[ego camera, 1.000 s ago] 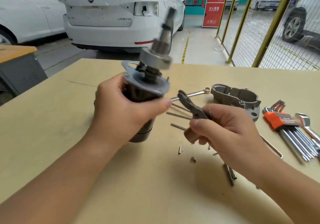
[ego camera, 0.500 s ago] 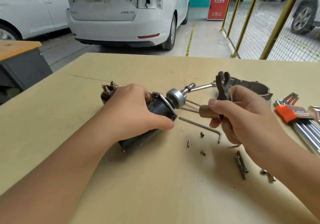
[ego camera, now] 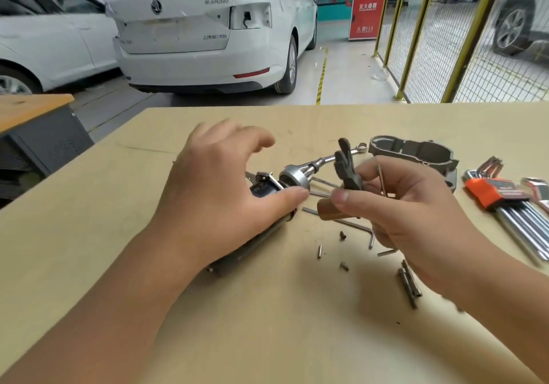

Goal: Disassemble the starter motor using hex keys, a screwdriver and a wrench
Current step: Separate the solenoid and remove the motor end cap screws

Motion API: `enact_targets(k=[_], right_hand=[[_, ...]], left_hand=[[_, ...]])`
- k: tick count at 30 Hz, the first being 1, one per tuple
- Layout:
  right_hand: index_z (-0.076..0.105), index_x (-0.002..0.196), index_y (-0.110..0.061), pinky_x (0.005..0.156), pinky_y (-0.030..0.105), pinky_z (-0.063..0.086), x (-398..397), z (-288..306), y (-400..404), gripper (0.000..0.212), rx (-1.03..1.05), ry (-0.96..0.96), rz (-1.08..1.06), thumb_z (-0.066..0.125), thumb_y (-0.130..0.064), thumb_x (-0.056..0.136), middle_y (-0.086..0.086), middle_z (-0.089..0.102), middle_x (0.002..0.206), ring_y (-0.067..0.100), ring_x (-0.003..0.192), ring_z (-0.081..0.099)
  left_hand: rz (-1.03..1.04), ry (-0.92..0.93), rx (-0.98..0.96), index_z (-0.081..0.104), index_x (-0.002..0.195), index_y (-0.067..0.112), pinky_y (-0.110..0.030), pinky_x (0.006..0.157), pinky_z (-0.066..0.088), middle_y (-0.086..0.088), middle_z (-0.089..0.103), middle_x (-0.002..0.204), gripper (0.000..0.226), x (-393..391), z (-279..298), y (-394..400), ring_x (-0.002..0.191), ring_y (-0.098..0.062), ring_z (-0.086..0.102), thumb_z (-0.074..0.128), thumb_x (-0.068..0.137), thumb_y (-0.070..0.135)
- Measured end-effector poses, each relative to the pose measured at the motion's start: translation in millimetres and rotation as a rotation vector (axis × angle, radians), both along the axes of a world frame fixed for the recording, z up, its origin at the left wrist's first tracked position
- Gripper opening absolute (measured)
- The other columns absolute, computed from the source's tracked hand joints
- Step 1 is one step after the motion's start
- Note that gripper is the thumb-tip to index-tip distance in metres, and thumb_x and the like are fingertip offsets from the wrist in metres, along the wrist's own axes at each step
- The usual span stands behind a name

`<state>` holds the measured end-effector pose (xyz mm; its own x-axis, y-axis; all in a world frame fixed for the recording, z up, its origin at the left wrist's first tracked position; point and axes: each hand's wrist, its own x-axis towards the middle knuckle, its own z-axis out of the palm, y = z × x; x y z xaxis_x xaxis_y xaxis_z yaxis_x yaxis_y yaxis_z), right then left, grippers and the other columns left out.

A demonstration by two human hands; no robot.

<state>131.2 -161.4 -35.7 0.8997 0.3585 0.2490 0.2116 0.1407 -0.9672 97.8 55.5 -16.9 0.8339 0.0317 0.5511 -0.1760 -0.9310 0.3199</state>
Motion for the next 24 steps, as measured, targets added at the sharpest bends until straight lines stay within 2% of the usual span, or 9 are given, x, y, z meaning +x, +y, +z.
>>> enact_targets(k=[2, 5, 7, 8, 10, 14, 17, 20, 24], right_hand=[[0.071, 0.063, -0.025, 0.042, 0.008, 0.038, -2.5, 2.0, 0.7, 0.017, 0.086, 0.020, 0.068, 0.080, -0.013, 0.071, 0.007, 0.070, 0.065, 0.007, 0.046, 0.063], [0.074, 0.083, -0.009, 0.048, 0.007, 0.045, -2.9, -1.2, -0.5, 0.009, 0.112, -0.054, 0.142, 0.080, -0.006, 0.077, 0.026, 0.072, 0.081, 0.002, 0.047, 0.061], [0.072, 0.088, -0.004, 0.050, 0.005, 0.044, -2.8, -3.5, -0.8, 0.007, 0.091, -0.107, 0.149, 0.073, -0.007, 0.082, 0.011, 0.073, 0.073, 0.000, 0.048, 0.060], [0.071, 0.086, -0.004, 0.049, 0.005, 0.043, -1.7, -4.8, -1.4, 0.005, 0.083, -0.117, 0.139, 0.071, -0.007, 0.082, -0.005, 0.069, 0.065, -0.001, 0.046, 0.058], [0.068, 0.076, -0.008, 0.047, 0.005, 0.039, -0.9, -3.7, 0.1, 0.008, 0.045, -0.122, 0.085, 0.072, -0.012, 0.080, -0.016, 0.055, 0.055, -0.001, 0.042, 0.051], [0.053, 0.070, 0.005, 0.044, 0.013, 0.030, 3.4, -4.8, 0.4, 0.059, -0.105, -0.164, -0.102, 0.075, -0.050, 0.068, 0.020, 0.035, 0.061, 0.006, 0.044, 0.033], [0.059, 0.069, 0.001, 0.043, 0.014, 0.030, 3.6, -5.2, 0.0, 0.048, -0.096, -0.150, -0.150, 0.069, -0.046, 0.071, 0.028, 0.039, 0.063, 0.008, 0.044, 0.034], [0.055, 0.069, 0.005, 0.047, 0.024, 0.028, 5.7, -8.6, -1.6, 0.051, -0.133, -0.155, -0.205, 0.065, -0.045, 0.071, 0.034, 0.041, 0.067, 0.016, 0.048, 0.032], [0.058, 0.071, 0.006, 0.046, 0.023, 0.026, 9.2, -10.9, -4.3, 0.041, -0.024, -0.026, -0.203, 0.065, -0.034, 0.071, 0.014, 0.038, 0.048, 0.014, 0.038, 0.028]], left_hand=[[-0.205, -0.069, -0.032, 0.075, 0.113, 0.025, -0.020, 0.080, 0.039, 0.014, 0.067, 0.099, 0.062, -6.1, 1.0, -11.1, 0.092, -0.011, 0.056, 0.069, 0.072, 0.072], [-0.370, -0.025, -0.021, 0.079, 0.110, 0.020, -0.025, 0.079, 0.044, 0.011, 0.070, 0.090, 0.051, -6.5, -7.9, -26.0, 0.085, -0.014, 0.056, 0.075, 0.081, 0.062], [-0.411, -0.070, -0.035, 0.081, 0.103, 0.016, -0.025, 0.075, 0.042, 0.011, 0.070, 0.084, 0.039, -4.7, -10.9, -28.1, 0.079, -0.014, 0.054, 0.078, 0.084, 0.050], [-0.423, -0.091, -0.065, 0.082, 0.099, 0.015, -0.024, 0.074, 0.040, 0.013, 0.069, 0.081, 0.033, -3.4, -11.2, -27.0, 0.077, -0.012, 0.053, 0.079, 0.085, 0.045], [-0.427, -0.126, -0.095, 0.083, 0.093, 0.015, -0.025, 0.071, 0.041, 0.013, 0.069, 0.078, 0.023, -1.8, -13.1, -24.6, 0.075, -0.013, 0.054, 0.081, 0.085, 0.037], [-0.412, -0.210, -0.005, 0.080, 0.092, 0.010, -0.038, 0.066, 0.047, 0.003, 0.070, 0.078, 0.022, -1.4, -21.0, -29.7, 0.073, -0.024, 0.057, 0.080, 0.088, 0.032], [-0.405, -0.147, -0.048, 0.079, 0.100, 0.013, -0.035, 0.067, 0.049, 0.005, 0.069, 0.081, 0.027, -2.2, -21.2, -32.8, 0.073, -0.015, 0.058, 0.078, 0.089, 0.037], [-0.403, -0.093, -0.119, 0.081, 0.099, 0.016, -0.021, 0.064, 0.040, 0.008, 0.068, 0.080, 0.028, -2.5, -19.4, -33.6, 0.068, -0.005, 0.051, 0.080, 0.086, 0.040], [-0.396, -0.135, -0.179, 0.080, 0.095, 0.013, -0.014, 0.061, 0.035, 0.009, 0.063, 0.075, 0.033, -3.6, -17.1, -35.3, 0.063, -0.004, 0.048, 0.081, 0.081, 0.043]])
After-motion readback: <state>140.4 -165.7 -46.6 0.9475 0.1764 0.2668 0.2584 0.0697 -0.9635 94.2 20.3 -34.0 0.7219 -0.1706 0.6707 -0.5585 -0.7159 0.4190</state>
